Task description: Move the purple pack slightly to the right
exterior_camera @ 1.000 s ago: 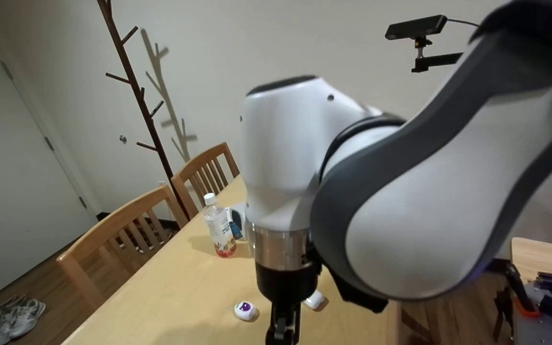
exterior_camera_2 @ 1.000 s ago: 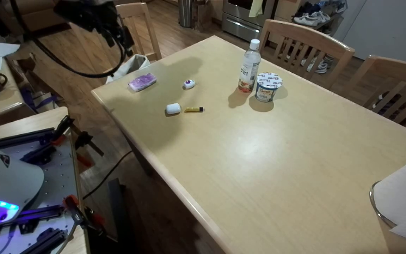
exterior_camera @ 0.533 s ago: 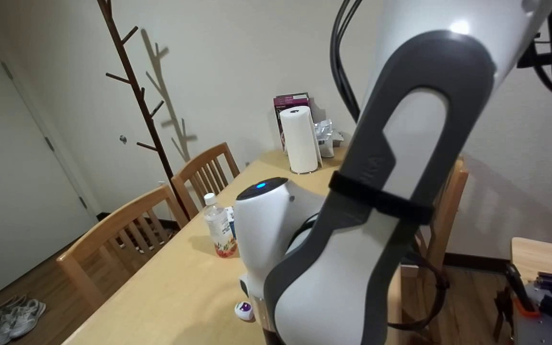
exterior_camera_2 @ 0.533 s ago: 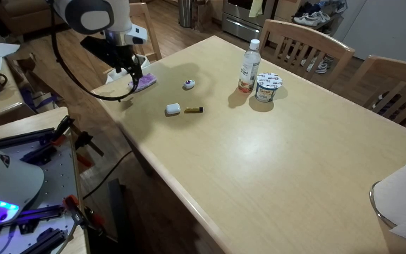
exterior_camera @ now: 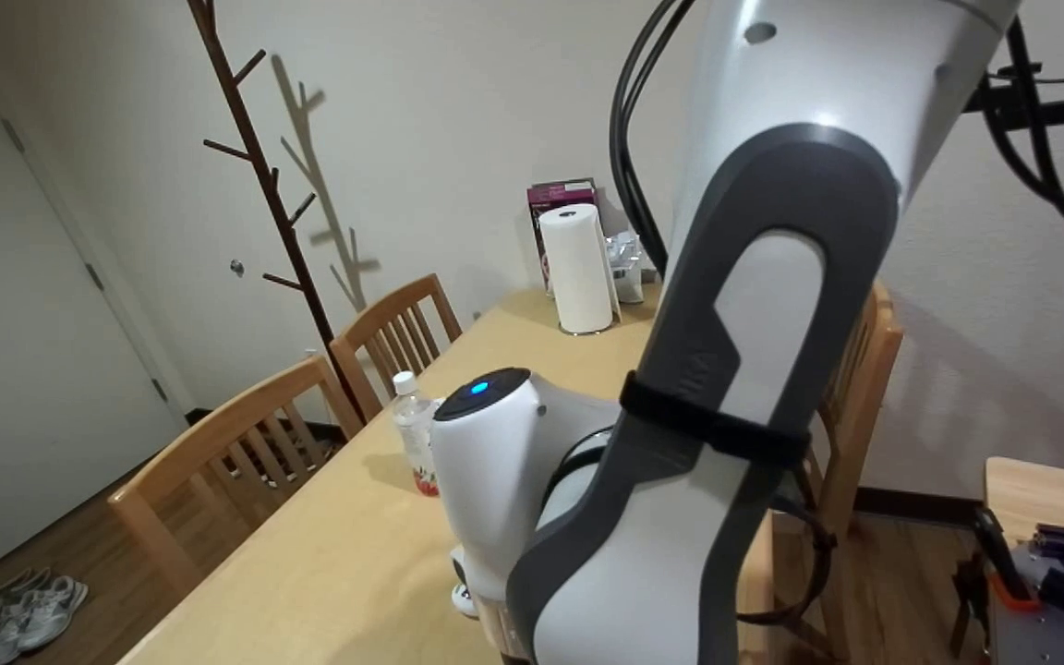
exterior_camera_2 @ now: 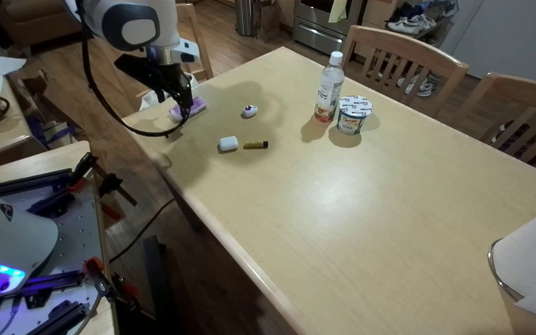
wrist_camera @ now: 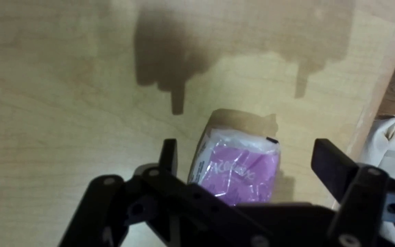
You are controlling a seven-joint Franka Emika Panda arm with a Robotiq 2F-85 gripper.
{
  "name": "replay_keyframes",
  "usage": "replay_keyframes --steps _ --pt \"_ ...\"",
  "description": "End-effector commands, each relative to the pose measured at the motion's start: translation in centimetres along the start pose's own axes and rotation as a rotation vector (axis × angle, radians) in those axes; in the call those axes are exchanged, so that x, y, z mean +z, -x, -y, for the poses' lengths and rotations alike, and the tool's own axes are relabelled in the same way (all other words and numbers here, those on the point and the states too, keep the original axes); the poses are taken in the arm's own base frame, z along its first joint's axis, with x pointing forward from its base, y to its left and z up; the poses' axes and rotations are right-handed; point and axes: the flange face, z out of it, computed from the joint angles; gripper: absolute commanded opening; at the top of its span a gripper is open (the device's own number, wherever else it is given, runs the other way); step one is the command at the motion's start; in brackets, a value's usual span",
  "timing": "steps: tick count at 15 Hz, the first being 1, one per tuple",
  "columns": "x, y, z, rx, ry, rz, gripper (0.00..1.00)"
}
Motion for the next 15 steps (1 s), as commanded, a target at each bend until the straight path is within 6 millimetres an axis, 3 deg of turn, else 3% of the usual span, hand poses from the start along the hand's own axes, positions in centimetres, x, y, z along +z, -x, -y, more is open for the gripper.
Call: replay_keyframes --steps 1,8,15 --pt "0.8 -0.5 0.6 -0.014 0.079 0.031 1.00" --pt "1.1 -2.2 3.1 -0.086 0.108 -0.019 1.00" --pt "1.8 -3.0 1.7 0.038 0.186 -0.116 1.00"
